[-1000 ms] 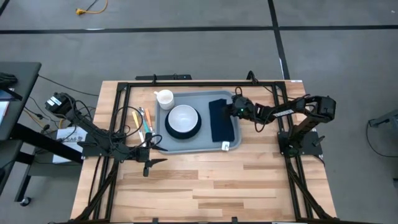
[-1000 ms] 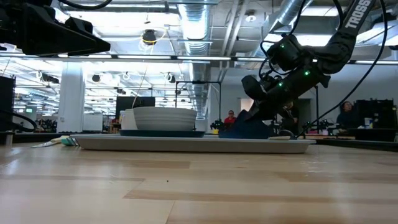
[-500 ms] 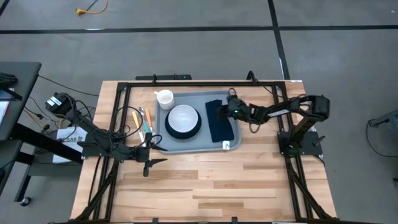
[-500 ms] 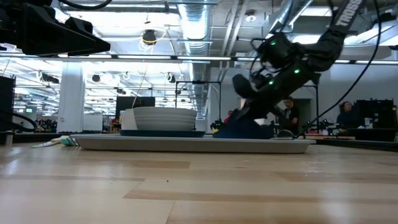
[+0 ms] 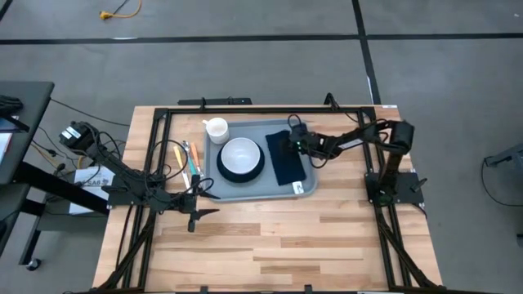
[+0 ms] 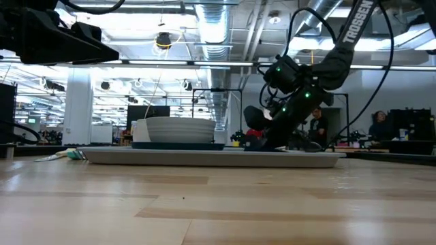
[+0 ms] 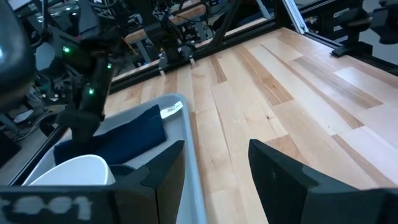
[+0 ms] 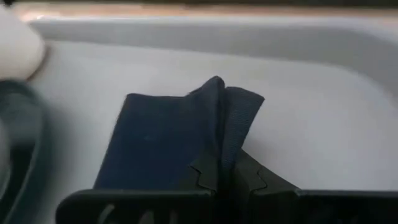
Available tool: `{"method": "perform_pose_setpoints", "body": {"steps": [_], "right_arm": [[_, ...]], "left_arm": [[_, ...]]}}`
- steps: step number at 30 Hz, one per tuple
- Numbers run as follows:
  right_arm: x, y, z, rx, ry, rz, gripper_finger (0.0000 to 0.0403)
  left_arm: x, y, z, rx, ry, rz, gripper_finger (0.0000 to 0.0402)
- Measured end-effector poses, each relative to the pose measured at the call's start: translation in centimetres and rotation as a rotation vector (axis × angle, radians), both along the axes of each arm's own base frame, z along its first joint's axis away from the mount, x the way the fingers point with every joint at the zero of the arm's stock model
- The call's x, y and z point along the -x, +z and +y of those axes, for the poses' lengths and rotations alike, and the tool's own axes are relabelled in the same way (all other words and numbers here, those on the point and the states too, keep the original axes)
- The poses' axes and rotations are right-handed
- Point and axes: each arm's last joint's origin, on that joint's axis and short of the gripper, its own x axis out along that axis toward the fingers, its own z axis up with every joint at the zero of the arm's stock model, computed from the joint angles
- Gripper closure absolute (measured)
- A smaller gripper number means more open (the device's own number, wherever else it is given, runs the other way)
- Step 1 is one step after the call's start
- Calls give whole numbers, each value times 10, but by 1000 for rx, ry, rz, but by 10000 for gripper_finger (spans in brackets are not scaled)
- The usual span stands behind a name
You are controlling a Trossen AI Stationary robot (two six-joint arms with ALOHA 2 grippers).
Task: Set up tray
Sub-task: Put the black napkin on the gray tray to the right of the black plate
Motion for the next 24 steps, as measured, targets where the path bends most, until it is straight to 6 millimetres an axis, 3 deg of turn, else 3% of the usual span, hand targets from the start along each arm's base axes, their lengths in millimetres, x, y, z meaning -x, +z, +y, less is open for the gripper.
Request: {"method": "perform_pose_setpoints", "body": {"steps": [24], "right_arm": [[9, 4, 5, -20, -68, 81, 401]], "left_arm": [[0, 0, 0, 3, 2, 1, 235]]}}
